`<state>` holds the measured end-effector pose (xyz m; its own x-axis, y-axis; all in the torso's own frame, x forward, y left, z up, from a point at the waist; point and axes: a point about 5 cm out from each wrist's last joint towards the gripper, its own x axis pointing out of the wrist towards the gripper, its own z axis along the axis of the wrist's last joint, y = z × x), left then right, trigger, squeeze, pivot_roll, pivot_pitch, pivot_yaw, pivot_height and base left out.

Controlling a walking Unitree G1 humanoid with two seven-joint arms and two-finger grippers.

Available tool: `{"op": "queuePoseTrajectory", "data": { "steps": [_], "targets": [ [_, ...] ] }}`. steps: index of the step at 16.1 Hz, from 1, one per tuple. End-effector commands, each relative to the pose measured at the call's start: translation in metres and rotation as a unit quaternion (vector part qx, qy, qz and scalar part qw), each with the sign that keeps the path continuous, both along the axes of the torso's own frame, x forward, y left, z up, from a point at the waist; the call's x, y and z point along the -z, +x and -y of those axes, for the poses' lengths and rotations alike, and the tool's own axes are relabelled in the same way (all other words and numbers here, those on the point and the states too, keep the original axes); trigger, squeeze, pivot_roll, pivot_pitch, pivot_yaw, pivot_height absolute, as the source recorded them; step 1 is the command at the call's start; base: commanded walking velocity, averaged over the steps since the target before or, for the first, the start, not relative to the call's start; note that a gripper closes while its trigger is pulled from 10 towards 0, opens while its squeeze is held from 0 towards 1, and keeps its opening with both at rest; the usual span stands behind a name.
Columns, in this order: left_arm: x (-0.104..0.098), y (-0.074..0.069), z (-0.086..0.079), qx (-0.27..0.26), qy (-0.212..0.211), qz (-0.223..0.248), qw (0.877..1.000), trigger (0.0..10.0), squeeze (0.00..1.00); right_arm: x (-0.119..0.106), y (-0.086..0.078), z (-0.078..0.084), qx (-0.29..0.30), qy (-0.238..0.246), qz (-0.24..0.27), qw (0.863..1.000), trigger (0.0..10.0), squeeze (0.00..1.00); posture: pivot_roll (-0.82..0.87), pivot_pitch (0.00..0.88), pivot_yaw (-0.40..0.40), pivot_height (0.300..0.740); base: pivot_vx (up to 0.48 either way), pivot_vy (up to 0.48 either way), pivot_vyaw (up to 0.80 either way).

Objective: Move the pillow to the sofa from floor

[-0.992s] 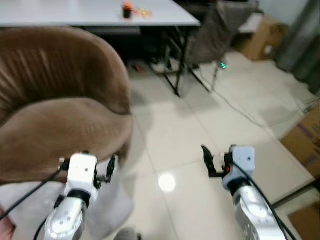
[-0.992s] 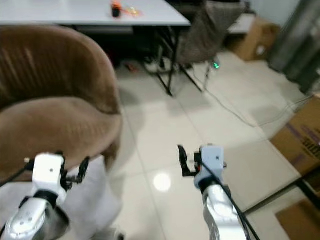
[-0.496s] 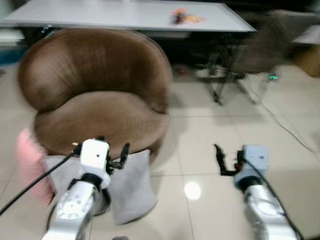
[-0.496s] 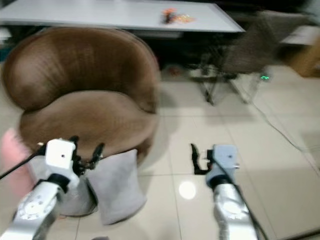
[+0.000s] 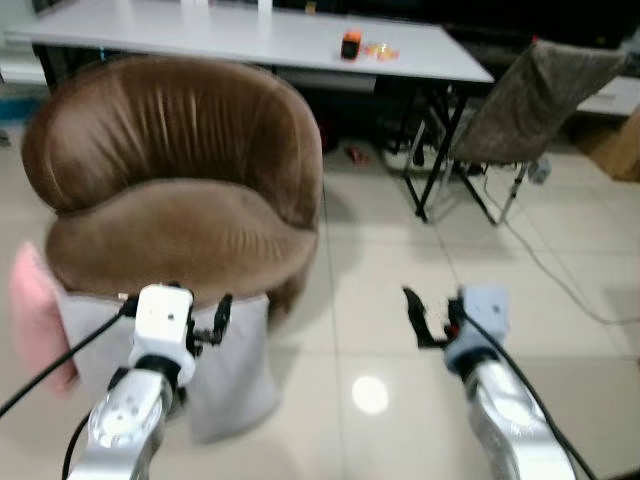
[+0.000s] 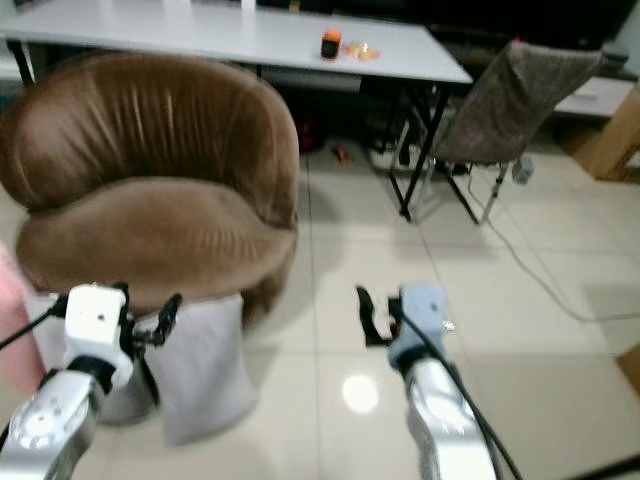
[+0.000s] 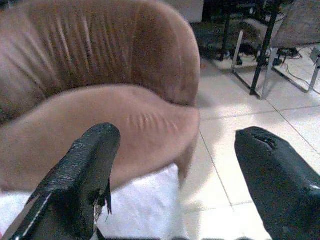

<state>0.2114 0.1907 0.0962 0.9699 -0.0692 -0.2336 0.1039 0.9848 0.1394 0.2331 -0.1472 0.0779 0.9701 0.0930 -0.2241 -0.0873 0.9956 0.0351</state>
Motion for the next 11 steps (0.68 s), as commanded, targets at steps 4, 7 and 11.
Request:
{"op": "queuePoseTrajectory", "data": {
  "steps": [4, 7, 11],
  "targets": [
    [-0.002, 0.011, 0.016, 0.038, -0.013, 0.020, 0.999, 10.0, 0.00, -0.008, 0.008, 0.007, -0.012, 0.000, 0.008, 1.000, 10.0, 1.00, 0.00, 0.000, -0.057, 0.740, 0.000, 0.000, 0.20],
    [-0.006, 0.016, 0.016, 0.041, -0.018, 0.030, 0.999, 10.0, 0.00, -0.009, 0.009, -0.001, -0.013, 0.023, 0.009, 1.000, 10.0, 1.00, 0.01, 0.000, -0.056, 0.740, 0.211, 0.000, 0.80],
    [-0.008, 0.018, 0.014, 0.036, -0.010, 0.040, 0.998, 10.0, 0.00, -0.010, 0.013, 0.000, -0.020, 0.022, 0.010, 1.000, 10.0, 1.00, 0.03, 0.000, -0.068, 0.740, 0.317, 0.000, 0.80]
  ]
}}
